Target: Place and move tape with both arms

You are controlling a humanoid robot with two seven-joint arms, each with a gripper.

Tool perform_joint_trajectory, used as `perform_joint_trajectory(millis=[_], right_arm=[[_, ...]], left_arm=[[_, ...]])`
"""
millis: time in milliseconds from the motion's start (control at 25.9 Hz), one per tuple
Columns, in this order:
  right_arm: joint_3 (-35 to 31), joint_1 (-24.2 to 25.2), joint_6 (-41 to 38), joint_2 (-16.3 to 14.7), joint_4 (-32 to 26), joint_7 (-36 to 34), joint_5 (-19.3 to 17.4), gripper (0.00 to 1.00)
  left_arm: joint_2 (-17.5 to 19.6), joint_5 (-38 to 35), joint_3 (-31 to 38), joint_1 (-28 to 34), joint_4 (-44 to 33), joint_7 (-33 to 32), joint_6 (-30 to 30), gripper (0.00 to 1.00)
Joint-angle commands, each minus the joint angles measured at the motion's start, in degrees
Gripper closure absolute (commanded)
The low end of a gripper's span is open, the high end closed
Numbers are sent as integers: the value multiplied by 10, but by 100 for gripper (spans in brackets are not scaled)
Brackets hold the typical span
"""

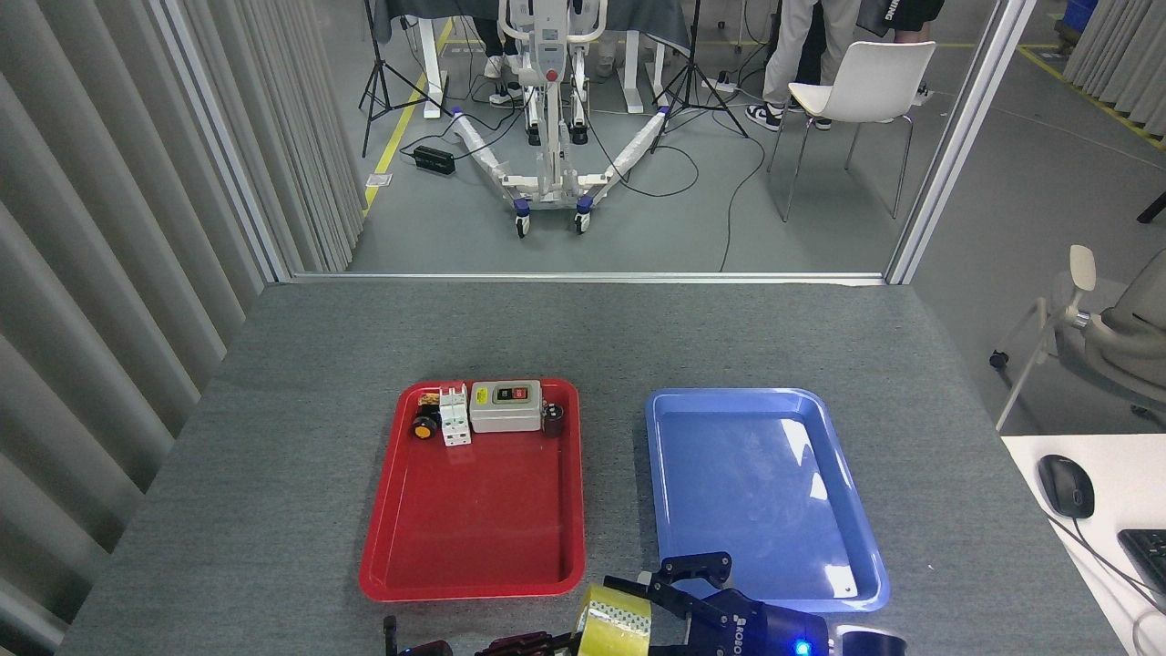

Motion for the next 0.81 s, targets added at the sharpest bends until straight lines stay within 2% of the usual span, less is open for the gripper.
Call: perform_joint_trajectory(millis=[0,193,502,580,657,773], right_arm=[[0,0,-1,0,0,0,2,64],[0,1,-1,0,1,0,5,70],[-1,5,0,0,1,0,6,72],[-1,5,0,0,1,0,6,72],[-1,5,0,0,1,0,6,72],[-1,5,0,0,1,0,6,72]], left_arm=[[0,0,3,-2,1,0,1,84],[0,-8,13,-7,10,1,1,84],[-1,-9,21,-7,11,5,0,84],[-3,-17,25,-9,15,19,0,72],[-4,-32,26,-16,24,25,-1,55],[-4,-34,42,-19,34,26,-4,41]])
